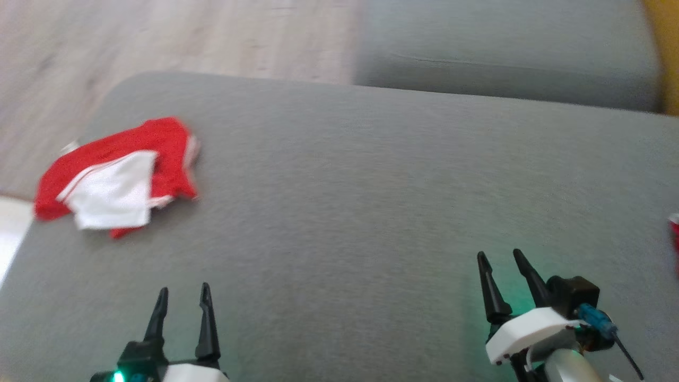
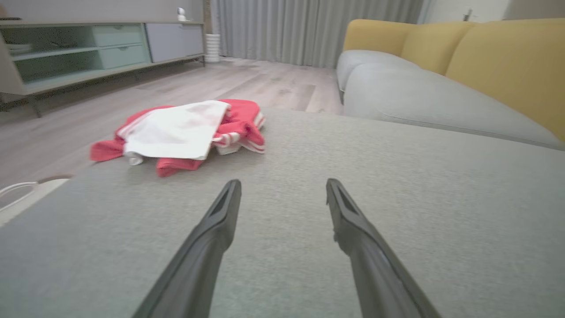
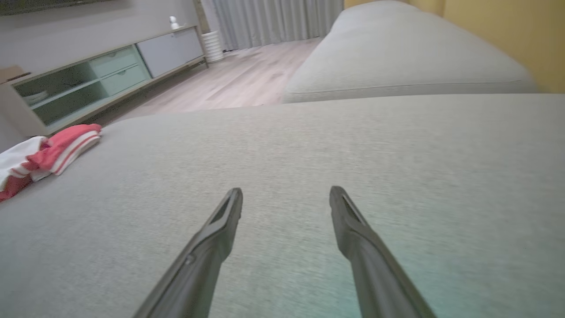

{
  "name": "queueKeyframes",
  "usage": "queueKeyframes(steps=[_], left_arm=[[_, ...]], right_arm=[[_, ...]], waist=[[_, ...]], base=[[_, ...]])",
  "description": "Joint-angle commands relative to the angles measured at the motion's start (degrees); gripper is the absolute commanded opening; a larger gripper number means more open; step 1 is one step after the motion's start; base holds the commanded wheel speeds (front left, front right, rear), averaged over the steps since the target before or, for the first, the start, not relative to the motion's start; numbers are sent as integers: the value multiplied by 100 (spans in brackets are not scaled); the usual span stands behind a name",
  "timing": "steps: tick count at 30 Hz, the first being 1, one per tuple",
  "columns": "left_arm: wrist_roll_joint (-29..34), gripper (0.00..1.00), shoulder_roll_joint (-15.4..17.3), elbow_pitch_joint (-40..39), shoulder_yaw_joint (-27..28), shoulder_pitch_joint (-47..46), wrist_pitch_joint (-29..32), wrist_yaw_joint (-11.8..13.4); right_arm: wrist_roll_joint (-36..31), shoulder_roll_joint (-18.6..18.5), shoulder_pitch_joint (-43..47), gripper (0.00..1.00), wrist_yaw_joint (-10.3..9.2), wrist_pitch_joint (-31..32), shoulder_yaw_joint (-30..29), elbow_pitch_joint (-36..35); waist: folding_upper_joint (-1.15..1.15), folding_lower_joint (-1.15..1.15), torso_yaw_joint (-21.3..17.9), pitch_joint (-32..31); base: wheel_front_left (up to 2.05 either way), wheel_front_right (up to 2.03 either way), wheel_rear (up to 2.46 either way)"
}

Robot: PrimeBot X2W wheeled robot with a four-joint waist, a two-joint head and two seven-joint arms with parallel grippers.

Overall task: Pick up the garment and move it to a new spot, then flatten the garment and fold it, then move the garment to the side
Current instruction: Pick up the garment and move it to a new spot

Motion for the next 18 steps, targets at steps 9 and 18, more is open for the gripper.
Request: queueKeyframes(steps=[9, 18], left_arm=[[45, 100, 19, -88, 637, 3, -37, 22], [-169, 100, 19, -124, 1121, 147, -37, -57]], right_arm=[[89, 13, -178, 100, -4, -63, 409, -249], [158, 13, -493, 100, -4, -63, 826, -191]], waist=[[0, 0, 1654, 61], [0, 0, 1837, 254]], base=[[0, 0, 0], [0, 0, 0]])
